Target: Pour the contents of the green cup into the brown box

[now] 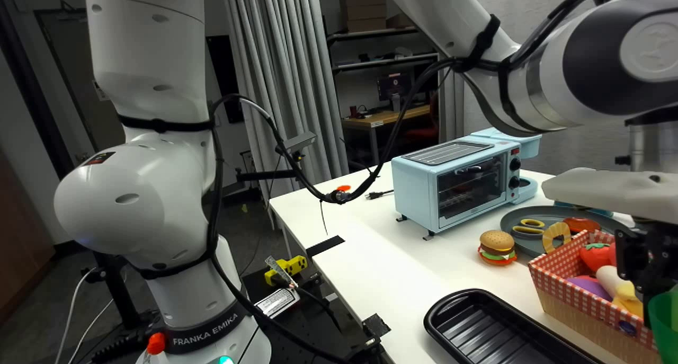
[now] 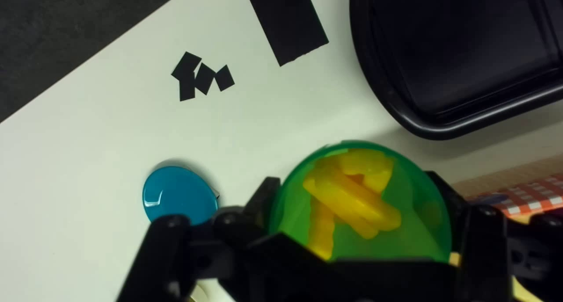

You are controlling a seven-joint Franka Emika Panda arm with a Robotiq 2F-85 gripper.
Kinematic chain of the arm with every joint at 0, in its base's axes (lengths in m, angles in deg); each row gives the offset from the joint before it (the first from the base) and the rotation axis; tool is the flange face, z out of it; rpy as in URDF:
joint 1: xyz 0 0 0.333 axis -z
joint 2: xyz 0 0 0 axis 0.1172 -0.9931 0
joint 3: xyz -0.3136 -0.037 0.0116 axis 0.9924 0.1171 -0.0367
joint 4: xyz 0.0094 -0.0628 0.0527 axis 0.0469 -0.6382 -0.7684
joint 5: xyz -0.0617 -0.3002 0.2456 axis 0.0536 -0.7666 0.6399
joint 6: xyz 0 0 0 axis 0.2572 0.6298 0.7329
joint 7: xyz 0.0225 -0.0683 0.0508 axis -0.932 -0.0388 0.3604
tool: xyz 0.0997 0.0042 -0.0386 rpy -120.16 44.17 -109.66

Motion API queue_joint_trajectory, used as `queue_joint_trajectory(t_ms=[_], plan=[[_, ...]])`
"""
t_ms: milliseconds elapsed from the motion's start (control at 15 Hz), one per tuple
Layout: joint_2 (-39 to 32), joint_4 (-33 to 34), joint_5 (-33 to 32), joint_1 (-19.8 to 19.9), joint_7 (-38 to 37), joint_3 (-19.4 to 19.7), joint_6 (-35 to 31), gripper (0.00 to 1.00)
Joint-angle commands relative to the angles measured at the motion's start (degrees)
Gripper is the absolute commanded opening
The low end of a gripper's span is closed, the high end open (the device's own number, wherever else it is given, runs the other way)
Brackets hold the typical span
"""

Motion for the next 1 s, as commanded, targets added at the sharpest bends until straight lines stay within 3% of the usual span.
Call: queue_joint_trajectory(t_ms=[0,400,933], plan=[[6.21,-3.55,-0.22,-0.42,2.36,-1.00,1.68,0.56],[10.88,-4.57,2.20,-1.42,4.31,-4.11,1.53,0.56],[8.86,-0.56,8.49,-3.95,2.93,-8.54,0.34,0.56]])
